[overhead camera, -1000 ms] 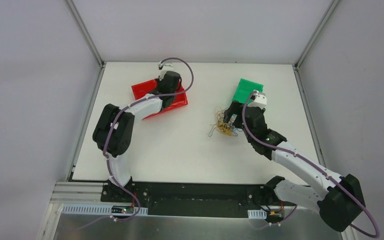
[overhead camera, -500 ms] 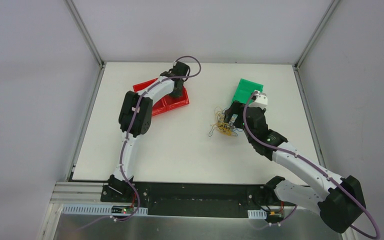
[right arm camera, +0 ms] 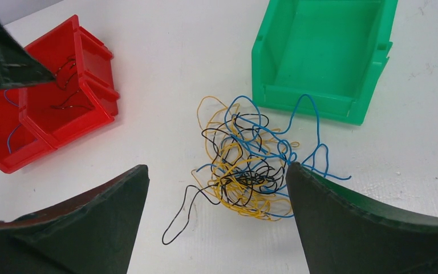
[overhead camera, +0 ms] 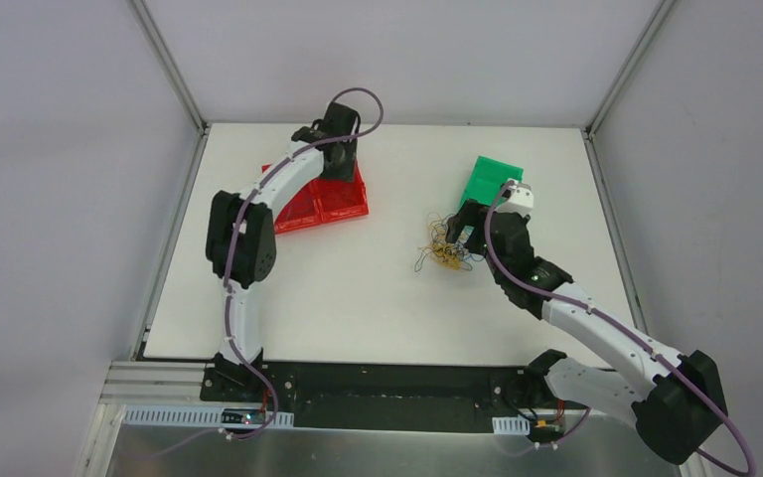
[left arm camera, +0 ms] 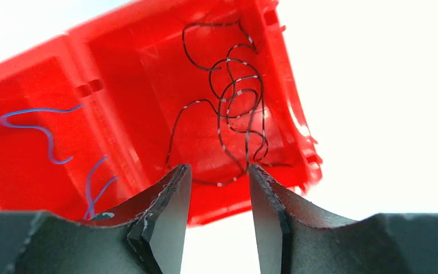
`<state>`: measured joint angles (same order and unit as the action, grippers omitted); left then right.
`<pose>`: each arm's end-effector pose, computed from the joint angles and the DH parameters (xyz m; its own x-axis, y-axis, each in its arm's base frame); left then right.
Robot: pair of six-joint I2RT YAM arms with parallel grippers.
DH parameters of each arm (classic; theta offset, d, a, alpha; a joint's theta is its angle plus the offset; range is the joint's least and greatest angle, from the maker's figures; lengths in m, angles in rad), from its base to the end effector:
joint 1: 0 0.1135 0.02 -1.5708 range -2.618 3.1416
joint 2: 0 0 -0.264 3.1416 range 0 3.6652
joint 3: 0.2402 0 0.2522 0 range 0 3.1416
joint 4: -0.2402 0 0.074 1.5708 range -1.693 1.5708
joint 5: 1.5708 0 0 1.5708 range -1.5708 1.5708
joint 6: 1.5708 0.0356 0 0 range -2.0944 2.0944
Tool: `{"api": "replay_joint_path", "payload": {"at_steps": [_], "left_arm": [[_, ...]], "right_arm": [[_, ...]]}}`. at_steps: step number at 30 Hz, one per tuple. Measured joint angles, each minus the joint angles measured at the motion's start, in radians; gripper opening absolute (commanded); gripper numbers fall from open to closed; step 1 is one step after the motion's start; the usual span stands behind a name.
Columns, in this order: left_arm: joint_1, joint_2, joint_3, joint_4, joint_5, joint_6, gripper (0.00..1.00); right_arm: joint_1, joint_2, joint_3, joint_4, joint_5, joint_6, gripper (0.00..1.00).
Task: Untangle the cables
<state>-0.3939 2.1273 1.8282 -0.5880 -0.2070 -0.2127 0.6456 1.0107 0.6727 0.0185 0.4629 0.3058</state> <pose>0.4460 -0.1775 0.2384 -0.7537 0.0895 -0.6511 0.0988 0.9949 0.0224 0.1943 0.1264 0.2793 -0.2994 0.1117 -0.9476 -0.1149 0.9817 0.1521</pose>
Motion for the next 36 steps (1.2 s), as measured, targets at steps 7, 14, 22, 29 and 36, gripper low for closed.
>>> {"api": "replay_joint_path", "payload": {"at_steps": [7, 14, 22, 29, 36], "left_arm": [[0.000, -0.262, -0.027, 0.013, 0.016, -0.006, 0.56], [-0.114, -0.591, -0.362, 0.192, 0.024, -0.069, 0.65], [-0.336, -0.713, -0.862, 0.605, 0.253, -0.084, 0.95], [-0.341, -0.698, -0.925, 0.685, 0.319, -0.063, 0.91], [-0.360, -0.859, -0.966, 0.698, 0.291, -0.064, 0.92]], "right_arm": [[0.000, 0.000, 0.000, 0.000, 0.000, 0.000, 0.98], [-0.022, 0.000, 0.000, -0.004, 0.000, 0.013, 0.99], [-0.156, 0.000, -0.027, -0.035, -0.059, 0.108, 0.99], [-0.233, 0.072, -0.032, -0.040, -0.148, 0.199, 0.97], [-0.253, 0.248, -0.031, -0.015, -0.285, 0.271, 0.81]]}}
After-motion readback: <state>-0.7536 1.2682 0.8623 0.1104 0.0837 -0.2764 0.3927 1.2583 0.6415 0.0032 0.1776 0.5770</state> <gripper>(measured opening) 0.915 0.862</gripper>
